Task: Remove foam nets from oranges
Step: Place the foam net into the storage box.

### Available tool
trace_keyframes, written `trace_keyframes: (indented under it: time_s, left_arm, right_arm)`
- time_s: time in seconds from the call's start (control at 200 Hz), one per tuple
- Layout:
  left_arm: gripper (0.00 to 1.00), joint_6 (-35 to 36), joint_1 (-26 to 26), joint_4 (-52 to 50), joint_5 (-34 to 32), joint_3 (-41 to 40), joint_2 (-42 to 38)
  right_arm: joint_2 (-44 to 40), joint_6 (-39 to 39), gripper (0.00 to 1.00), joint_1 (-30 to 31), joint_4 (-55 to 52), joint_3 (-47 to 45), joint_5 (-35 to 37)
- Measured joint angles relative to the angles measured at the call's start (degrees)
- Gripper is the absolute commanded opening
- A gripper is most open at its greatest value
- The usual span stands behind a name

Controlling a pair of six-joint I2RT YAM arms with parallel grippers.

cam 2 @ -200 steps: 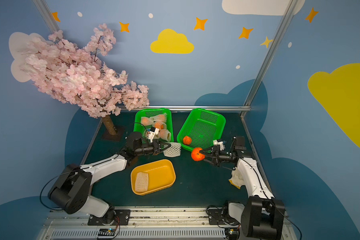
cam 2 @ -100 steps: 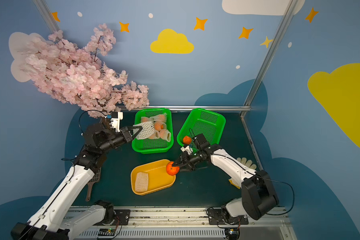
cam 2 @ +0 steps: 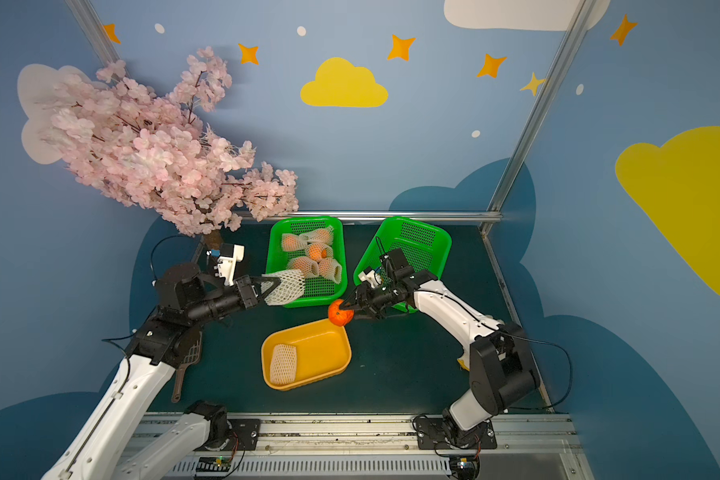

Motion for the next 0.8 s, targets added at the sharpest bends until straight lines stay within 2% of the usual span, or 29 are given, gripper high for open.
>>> trace_keyframes:
  time_s: [0.155, 0.28, 0.471, 0.686, 0.736, 0.801]
  left_arm:
    - [0.05, -4.1, -2.8, -2.2, 1.0, -9.3, -5.8]
    - [0.05, -6.9, -7.2, -2.9, -0.3, -14.6, -6.8]
    - [0.05, -6.8, -14.6, -2.9, -6.3, -15.4, -0.5]
    - [0.07, -5.2, -16.4, -1.0, -11.6, -15.5, 7.7]
    - [0.10, -5.2, -17.1, -0.2, -12.0, -15.6, 9.4]
    - [0.18, -5.0, -18.3, 0.9, -12.4, -16.1, 10.9]
  right_arm:
    - [2.0, -2.8, 0.11, -4.2, -3.6, 4.9, 0.0]
    - [3.8, -5.1, 0.11, -7.7, -6.6, 9.1, 0.0]
    - [6.4, -8.7, 0.12, -14.5, -11.6, 14.1, 2.5]
    - [14.8, -16.4, 0.16, -18.7, -22.0, 25.0, 12.2]
    - [17.1, -18.1, 0.18, -18.7, -24.2, 27.3, 14.6]
    - [19.7, -19.9, 0.18, -18.7, -26.5, 29.4, 17.5]
